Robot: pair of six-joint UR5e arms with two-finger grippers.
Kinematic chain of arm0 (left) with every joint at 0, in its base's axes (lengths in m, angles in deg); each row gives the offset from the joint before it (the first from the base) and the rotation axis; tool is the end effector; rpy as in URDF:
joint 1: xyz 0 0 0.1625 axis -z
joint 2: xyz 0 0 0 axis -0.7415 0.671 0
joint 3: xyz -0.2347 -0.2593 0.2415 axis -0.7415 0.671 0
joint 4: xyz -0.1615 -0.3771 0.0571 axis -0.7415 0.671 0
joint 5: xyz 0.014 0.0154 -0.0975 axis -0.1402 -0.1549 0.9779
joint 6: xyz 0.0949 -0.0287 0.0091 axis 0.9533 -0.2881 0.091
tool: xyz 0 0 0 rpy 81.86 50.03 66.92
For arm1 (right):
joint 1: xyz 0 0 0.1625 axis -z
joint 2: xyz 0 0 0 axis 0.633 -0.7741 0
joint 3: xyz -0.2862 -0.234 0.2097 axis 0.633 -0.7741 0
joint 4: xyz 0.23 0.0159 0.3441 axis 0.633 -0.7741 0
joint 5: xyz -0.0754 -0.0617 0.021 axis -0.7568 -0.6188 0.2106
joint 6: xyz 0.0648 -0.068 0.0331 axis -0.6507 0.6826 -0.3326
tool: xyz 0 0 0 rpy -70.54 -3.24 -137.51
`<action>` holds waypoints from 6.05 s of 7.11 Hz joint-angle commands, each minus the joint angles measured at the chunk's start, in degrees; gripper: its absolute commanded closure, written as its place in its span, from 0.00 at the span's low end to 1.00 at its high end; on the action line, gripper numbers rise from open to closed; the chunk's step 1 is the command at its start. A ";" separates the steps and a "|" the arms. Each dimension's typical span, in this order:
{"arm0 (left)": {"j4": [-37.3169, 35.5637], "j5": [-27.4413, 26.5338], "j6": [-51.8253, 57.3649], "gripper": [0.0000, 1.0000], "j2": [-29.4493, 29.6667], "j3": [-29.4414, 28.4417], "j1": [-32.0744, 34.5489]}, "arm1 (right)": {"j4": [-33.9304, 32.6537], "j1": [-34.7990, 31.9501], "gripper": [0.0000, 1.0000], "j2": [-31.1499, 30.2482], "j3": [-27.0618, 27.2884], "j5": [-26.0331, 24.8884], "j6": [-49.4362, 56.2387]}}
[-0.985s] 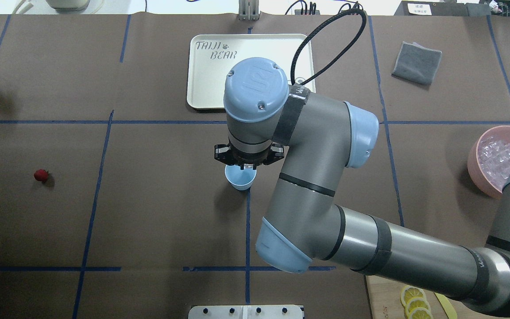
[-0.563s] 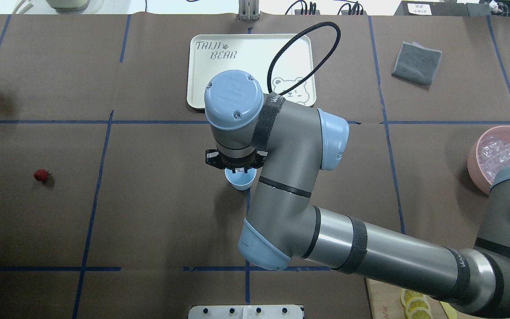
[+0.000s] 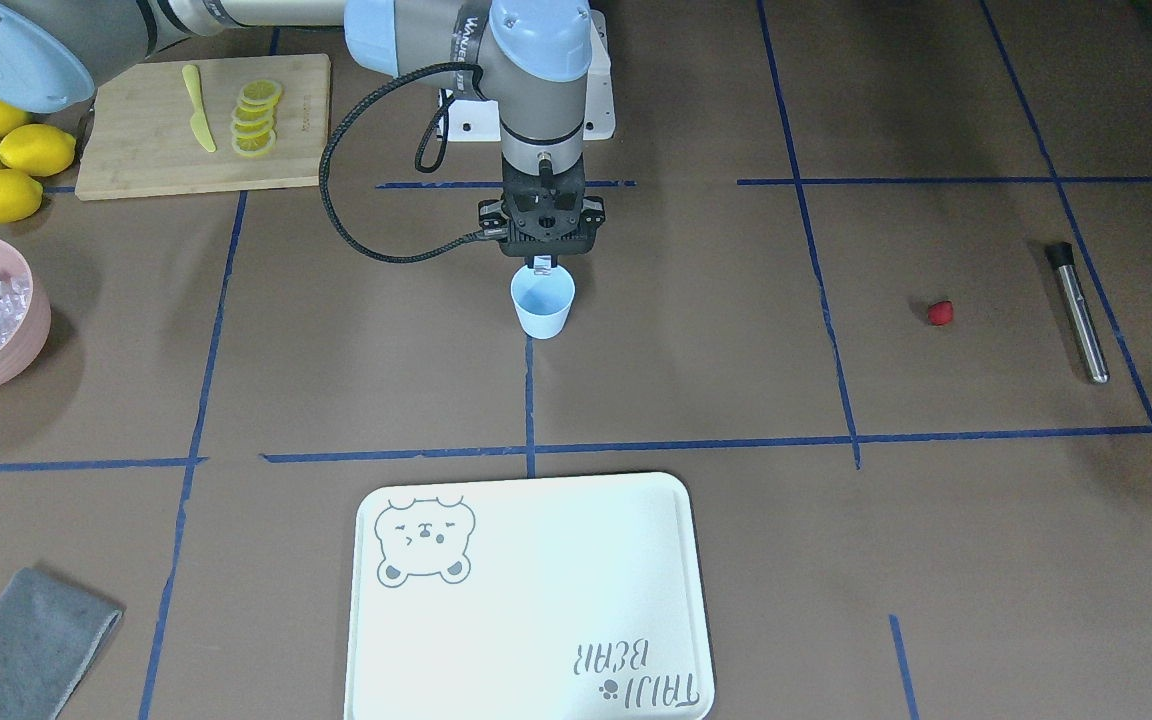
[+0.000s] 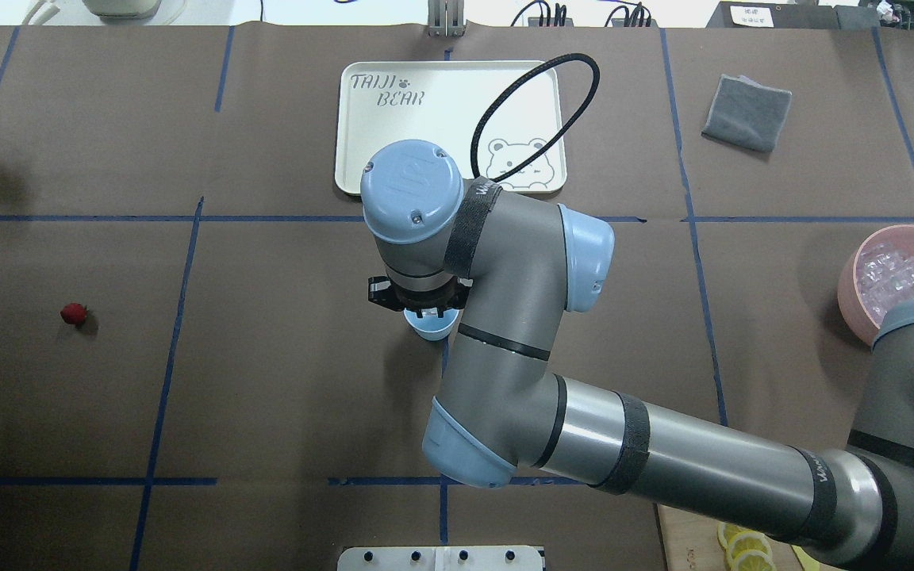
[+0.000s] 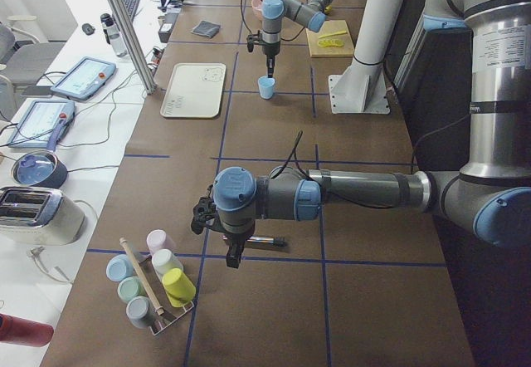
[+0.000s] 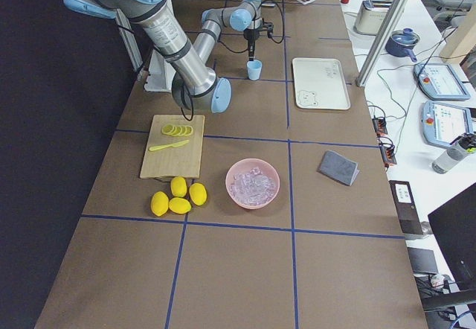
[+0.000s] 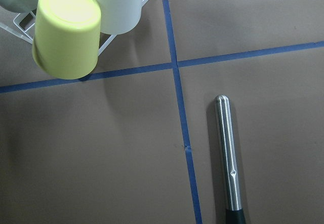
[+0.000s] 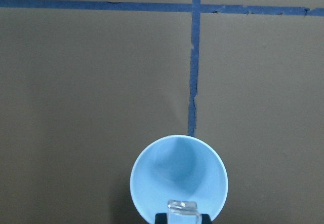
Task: Mash ice and strawberries in cup
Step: 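Lower over the cup and open the right gripper to drop the cube, then move the right gripper back down into the ice bowl, then close the right gripper on another ice cube in the bowl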
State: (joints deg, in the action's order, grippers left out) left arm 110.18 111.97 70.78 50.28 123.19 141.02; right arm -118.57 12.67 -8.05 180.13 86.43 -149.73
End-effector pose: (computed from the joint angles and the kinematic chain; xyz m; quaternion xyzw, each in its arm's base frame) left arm -0.0846 -0.4517 0.6373 0.0576 0.4011 0.0567 0.9124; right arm -0.5862 -0.4114 0.1129 0.0189 -0.3734 -0.0032 0.9275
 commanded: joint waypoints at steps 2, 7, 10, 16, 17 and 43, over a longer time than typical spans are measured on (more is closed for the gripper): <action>0.00 -0.07 0.00 0.00 0.09 0.00 0.00 | 0.02 0.06 0.40 0.00 -0.34 0.02 0.03; 0.00 -0.33 -0.09 0.00 0.44 0.00 0.00 | -0.06 -0.55 0.01 0.00 1.58 -0.06 0.03; -0.18 -0.68 -0.18 0.00 2.19 -0.61 -0.09 | -4.26 -7.30 0.01 -12.86 23.49 1.34 1.43; -0.09 -4.63 -0.26 0.00 3.69 0.34 -0.17 | 2.07 -32.68 0.01 -53.53 41.07 17.15 44.34; -0.18 -4.81 -0.61 0.00 3.69 0.52 -0.09 | 9.18 -36.47 0.01 -58.66 37.58 20.56 49.72; -0.09 -4.20 -4.04 0.00 3.25 2.37 -0.17 | 24.55 -36.07 0.43 -60.03 10.30 23.75 55.75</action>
State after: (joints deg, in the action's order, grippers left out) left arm 110.09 107.74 66.74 53.53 125.56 140.89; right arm -93.83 -23.44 -68.08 190.48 110.22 -93.99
